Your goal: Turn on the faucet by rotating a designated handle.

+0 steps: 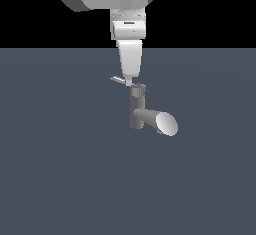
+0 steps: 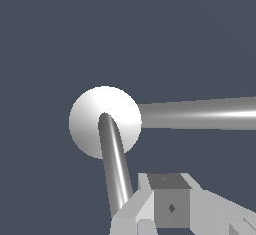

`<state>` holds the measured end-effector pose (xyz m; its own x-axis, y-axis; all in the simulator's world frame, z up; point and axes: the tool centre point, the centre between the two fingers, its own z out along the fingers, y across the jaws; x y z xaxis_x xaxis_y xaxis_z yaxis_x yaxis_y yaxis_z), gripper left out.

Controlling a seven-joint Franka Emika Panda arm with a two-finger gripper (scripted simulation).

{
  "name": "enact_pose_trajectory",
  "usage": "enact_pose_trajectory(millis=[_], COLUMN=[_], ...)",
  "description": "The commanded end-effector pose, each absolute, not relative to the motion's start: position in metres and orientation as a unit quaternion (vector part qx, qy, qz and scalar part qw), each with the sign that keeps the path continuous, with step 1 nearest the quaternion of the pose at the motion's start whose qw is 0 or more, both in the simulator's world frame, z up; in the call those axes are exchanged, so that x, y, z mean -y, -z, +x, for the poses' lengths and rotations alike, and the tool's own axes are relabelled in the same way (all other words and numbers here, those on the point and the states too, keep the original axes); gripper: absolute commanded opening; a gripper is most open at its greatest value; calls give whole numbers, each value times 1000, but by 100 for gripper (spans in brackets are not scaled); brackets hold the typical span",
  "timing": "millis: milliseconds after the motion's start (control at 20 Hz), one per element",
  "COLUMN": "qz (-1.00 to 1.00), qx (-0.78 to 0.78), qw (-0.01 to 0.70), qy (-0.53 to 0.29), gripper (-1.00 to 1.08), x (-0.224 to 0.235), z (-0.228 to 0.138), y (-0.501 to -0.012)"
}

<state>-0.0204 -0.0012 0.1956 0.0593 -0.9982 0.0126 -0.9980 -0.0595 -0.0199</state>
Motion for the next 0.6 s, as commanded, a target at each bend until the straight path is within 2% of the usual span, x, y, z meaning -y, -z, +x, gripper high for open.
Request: enact_pose_trajectory(millis=[0, 550], qz=[-732, -744], qx=[-681, -668], qw=[4, 2], qy=[11, 5], gripper=[-100, -100], x=[-8, -35], z=[-11, 19], y=[-193, -186])
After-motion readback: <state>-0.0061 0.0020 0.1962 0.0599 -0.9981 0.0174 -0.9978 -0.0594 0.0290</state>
